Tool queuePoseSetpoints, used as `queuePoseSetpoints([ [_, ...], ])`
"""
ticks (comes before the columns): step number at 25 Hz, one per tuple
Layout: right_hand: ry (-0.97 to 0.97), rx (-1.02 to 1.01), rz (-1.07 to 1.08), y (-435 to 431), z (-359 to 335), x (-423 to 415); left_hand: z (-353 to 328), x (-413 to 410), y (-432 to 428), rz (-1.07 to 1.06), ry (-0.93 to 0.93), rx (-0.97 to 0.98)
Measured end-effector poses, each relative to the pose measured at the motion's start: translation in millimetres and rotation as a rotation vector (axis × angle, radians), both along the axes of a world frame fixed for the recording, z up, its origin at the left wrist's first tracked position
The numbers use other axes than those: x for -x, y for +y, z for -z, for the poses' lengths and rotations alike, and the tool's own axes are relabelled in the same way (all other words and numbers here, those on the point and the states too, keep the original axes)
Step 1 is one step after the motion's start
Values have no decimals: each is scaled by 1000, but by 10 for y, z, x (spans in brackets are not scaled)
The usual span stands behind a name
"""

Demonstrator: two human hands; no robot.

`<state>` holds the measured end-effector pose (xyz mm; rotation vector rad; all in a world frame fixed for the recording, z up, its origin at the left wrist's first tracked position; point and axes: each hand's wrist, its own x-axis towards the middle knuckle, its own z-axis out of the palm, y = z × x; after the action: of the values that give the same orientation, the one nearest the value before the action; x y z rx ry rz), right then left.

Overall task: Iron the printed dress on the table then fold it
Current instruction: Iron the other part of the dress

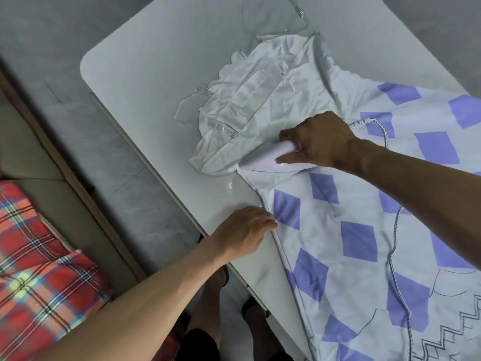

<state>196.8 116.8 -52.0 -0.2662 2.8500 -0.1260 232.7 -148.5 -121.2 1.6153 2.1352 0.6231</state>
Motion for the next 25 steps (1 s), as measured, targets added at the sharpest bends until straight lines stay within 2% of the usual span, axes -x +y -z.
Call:
queuePoseSetpoints([
  [1,8,6,47,20,-42,-24,-80,73,-17,-172,-19,-51],
  [3,36,25,125,79,-110,-126,-244,390,8,-673,-30,-107],
  [4,41,22,134,101,-135,-192,-294,636,57,-855,-43,-46],
  [5,37,8,117,108,-145,-256,-314,907,137,-925,-76,86],
  [8,24,-35,30,65,-101,-426,-245,1569,401,-749,-155,576],
  [10,4,-28,13,34,-47,-519,-192,1722,471,-579,-222,745],
  [11,-2,-14,18,22,-15,-557,-179,1767,488,-533,-259,726],
  [13,-13,-9,36,5,25,-609,-213,1825,520,-528,-280,514],
  [14,-23,-17,33,-4,40,-618,-251,1844,530,-531,-225,393],
  [16,-18,-26,17,-24,53,-619,-287,1891,542,-438,8,262],
  [18,-12,-30,25,-3,23,-602,-222,1950,507,-329,185,268],
  [19,-8,-19,32,12,4,-591,-185,1970,469,-340,209,280],
  [23,22,11,97,103,-63,-554,-254,1667,300,-640,259,127],
  [25,61,2,185,184,-149,-522,-301,1257,197,-736,171,137],
])
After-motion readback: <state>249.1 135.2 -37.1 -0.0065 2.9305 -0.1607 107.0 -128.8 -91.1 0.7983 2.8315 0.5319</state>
